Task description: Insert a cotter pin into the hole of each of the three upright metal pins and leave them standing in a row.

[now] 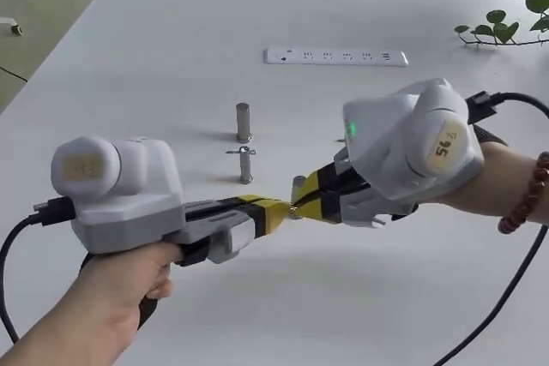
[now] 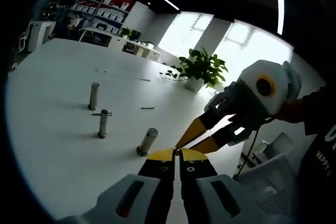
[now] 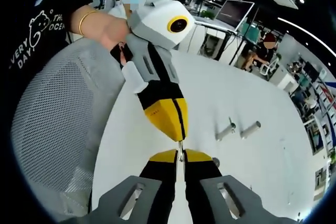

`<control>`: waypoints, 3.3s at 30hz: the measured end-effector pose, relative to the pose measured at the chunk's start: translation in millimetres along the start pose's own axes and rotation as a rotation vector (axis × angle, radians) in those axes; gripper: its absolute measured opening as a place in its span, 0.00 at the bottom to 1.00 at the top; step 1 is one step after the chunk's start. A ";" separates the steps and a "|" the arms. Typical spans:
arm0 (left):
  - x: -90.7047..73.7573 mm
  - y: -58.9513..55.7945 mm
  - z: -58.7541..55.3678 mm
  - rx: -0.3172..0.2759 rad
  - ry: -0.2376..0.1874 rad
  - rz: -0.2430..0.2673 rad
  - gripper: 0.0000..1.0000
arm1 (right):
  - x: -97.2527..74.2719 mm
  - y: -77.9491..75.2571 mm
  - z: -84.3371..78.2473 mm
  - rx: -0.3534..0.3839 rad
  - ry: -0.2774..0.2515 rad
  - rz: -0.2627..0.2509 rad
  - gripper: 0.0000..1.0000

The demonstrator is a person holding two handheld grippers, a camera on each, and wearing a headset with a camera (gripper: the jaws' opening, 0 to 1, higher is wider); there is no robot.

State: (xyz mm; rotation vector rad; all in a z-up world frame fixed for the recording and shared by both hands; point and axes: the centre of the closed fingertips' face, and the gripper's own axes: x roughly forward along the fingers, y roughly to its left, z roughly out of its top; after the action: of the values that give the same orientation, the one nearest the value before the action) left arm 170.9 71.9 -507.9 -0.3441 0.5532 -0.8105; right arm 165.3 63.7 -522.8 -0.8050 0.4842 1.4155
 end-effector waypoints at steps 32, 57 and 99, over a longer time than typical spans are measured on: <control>-11.5 -17.4 -7.4 0.312 0.058 -0.198 0.00 | -5.5 21.7 -7.4 0.492 -0.199 0.207 0.10; -16.5 -35.2 -15.2 0.309 0.065 -0.307 0.00 | -6.5 46.0 7.4 0.412 -0.238 0.321 0.00; 31.3 25.4 -12.3 0.478 0.099 0.075 0.19 | -6.4 -3.0 -61.8 0.252 0.165 0.074 0.00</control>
State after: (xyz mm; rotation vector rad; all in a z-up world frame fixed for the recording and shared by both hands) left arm 196.1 63.5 -540.6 0.1558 0.4439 -0.8622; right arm 177.5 13.9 -558.0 -0.7073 0.8091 1.3291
